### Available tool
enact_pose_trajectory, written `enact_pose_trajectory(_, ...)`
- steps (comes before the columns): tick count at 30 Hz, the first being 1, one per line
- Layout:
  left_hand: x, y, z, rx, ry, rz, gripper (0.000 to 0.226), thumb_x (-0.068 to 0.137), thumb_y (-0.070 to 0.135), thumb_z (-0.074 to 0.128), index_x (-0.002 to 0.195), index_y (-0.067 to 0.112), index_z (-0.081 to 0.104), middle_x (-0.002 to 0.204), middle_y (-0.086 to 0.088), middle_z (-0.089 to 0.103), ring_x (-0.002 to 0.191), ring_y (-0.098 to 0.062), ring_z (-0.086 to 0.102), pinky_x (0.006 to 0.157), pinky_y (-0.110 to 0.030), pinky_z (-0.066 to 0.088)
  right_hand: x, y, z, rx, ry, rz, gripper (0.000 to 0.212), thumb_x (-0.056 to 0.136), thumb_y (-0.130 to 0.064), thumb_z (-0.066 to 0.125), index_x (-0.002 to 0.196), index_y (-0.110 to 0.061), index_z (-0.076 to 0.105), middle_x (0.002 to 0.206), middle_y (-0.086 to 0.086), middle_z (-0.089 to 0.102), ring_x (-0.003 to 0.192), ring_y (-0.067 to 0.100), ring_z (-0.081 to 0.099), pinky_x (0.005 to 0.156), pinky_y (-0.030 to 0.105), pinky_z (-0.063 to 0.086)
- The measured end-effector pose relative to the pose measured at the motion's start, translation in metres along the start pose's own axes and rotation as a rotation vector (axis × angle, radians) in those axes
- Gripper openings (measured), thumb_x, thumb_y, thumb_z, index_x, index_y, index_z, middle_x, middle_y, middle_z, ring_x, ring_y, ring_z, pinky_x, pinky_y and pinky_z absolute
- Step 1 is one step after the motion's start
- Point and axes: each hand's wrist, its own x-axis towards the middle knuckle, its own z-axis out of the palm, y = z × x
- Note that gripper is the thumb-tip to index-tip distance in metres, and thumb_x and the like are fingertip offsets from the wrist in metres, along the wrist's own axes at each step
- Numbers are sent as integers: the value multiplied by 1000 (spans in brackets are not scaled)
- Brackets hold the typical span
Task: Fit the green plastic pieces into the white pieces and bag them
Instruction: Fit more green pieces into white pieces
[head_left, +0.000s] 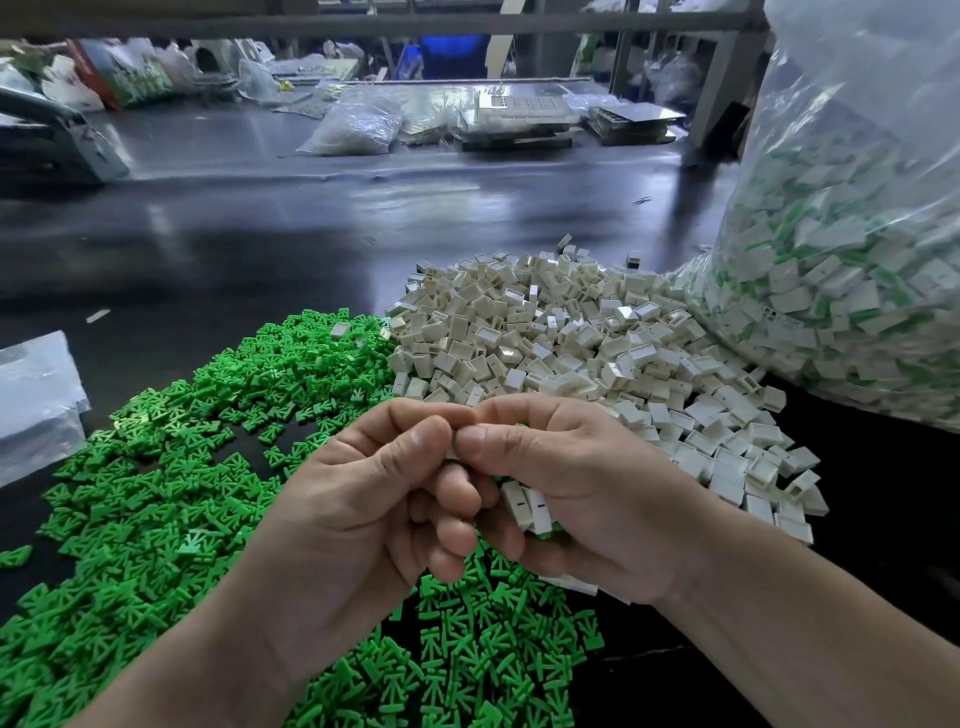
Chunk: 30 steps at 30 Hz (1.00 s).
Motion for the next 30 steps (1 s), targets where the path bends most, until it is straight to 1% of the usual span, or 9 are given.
enact_pose_trajectory(10,-1,-1,2,44,36,40,35,63,27,89,90,12,73,57,-10,64,40,-15,61,36,-22,48,-1,-1,1,7,-8,3,12,93,-21,62,82,-17,64,66,1,60,45,10,52,36,15,31)
enact_pose_trajectory(16,-1,-1,2,46,54,58,34,64,26,88,90,10,72,56,-10,63,39,-16,60,37,-22,49,-1,0,0,-4,-8,-5,13,97,-18,61,86,-13,62,67,2,58,44,10,51,34,14,32)
enact_pose_trajectory(19,-1,-2,6,50,82,70,21,72,23,80,88,11,72,54,-10,61,37,-16,58,36,-22,47,1,2,-1,-2,-17,-18,11,93,-23,61,87,-13,62,67,3,60,45,10,52,35,15,32)
enact_pose_trajectory(20,-1,-3,7,51,106,76,14,77,22,72,86,12,73,53,-9,60,36,-16,58,35,-21,46,1,3,-1,0,-17,-18,12,92,-24,62,88,-12,63,67,2,60,46,11,51,37,17,30)
enact_pose_trajectory(22,-1,-5,8,44,120,90,15,81,21,62,86,13,74,53,-9,59,37,-16,58,35,-21,46,3,3,-1,21,-17,-14,21,90,-25,63,97,-5,65,67,1,61,46,11,51,41,20,29)
enact_pose_trajectory(24,-1,-4,6,43,57,106,17,84,23,65,93,11,74,58,-11,62,43,-18,62,39,-23,50,3,2,-1,36,-21,-13,29,93,-23,63,106,3,63,65,1,62,44,10,51,39,17,29)
enact_pose_trajectory(26,-1,0,2,56,-5,114,28,79,24,76,102,8,71,65,-13,65,48,-21,65,44,-26,53,2,1,-1,27,-17,-28,18,98,-20,60,91,-5,66,61,0,60,43,9,50,37,15,29)
enact_pose_trajectory(27,-2,1,0,84,-6,118,31,77,24,79,102,9,70,67,-15,66,50,-23,65,45,-28,53,1,1,-1,18,-13,-30,22,100,-20,57,82,-10,65,59,0,59,43,9,49,36,15,28)
enact_pose_trajectory(30,-3,4,-3,311,73,193,16,81,19,72,95,13,68,67,-20,65,50,-30,65,44,-32,52,1,-2,1,4,-10,-22,29,101,-19,53,73,-12,60,57,-1,57,42,8,47,36,16,26)
